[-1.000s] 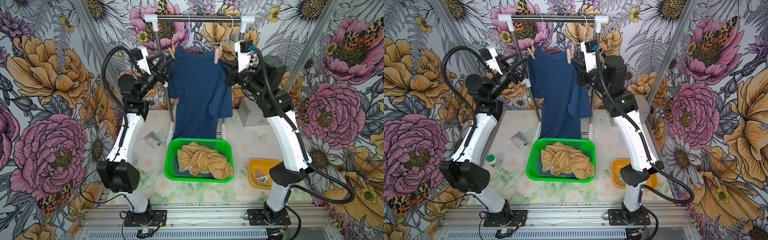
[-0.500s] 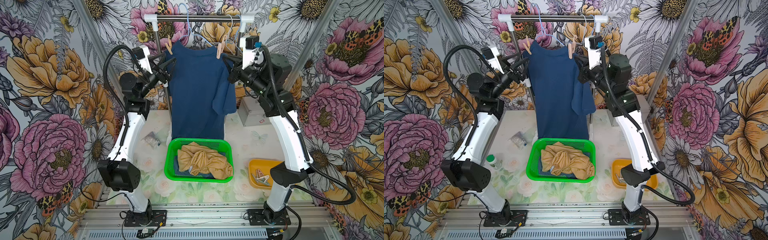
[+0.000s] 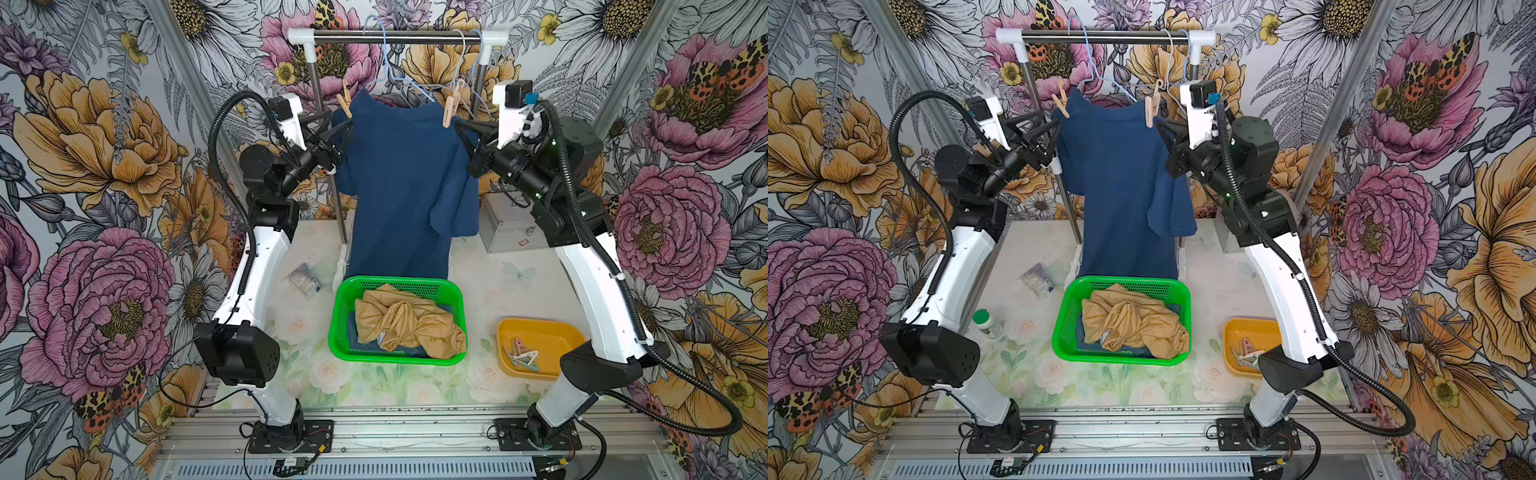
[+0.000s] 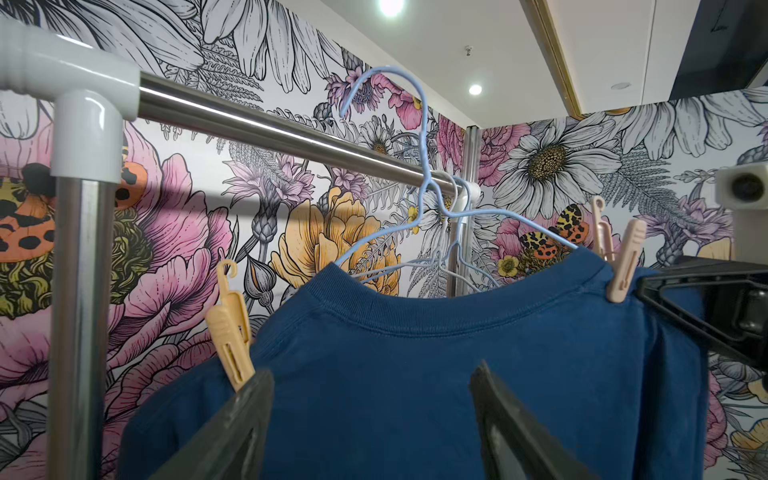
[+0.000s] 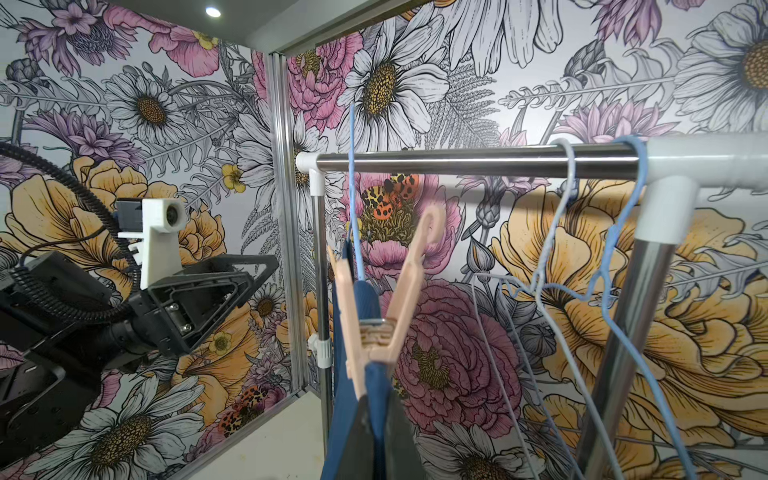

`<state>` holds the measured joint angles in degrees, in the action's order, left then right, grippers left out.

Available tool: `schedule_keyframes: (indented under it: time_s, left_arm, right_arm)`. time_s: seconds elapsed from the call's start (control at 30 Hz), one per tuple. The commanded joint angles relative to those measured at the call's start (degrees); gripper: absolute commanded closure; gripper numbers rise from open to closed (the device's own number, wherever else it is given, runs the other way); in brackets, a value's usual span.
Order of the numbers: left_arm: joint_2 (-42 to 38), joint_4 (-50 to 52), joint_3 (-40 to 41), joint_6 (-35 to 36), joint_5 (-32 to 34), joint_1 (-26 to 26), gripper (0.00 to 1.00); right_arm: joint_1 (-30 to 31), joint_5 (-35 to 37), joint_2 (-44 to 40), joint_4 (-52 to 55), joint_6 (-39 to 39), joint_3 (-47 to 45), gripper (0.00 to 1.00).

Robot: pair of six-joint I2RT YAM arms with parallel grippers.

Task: Remove the clothespins securing t-shirts to the hanger
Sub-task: Pick up the hanger from the clothes rail.

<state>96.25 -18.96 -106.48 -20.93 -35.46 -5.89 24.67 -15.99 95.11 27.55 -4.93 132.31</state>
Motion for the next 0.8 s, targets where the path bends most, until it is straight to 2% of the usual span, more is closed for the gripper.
schedule_keyframes:
  time_s: [0.0, 0.3, 0.5, 0.77]
  left_arm:
    - [-3.32, 2.97, 2.27, 1.87, -1.12, -0.25, 0.24]
    - [-8.05, 5.29, 8.65, 4.54, -0.57, -1.03, 0.24]
    - [-13.41, 7.39, 16.14, 6.72, 0.28, -1.07, 0.24]
    - [-19.98, 10.3, 22.2, 8.49, 1.71, -0.99, 0.24]
  right_arm:
    - [0.17, -0.78, -5.04, -6.05, -0.32, -2.6, 1.0]
    - [0.19, -1.97, -11.85, -6.49, -0.17, -7.67, 1.0]
    - [-0.02, -2.48, -15.88, -6.45, -0.17, -7.04, 1.0]
    - [-0.89, -3.41, -18.26, -6.22, -0.78, -3.55, 1.0]
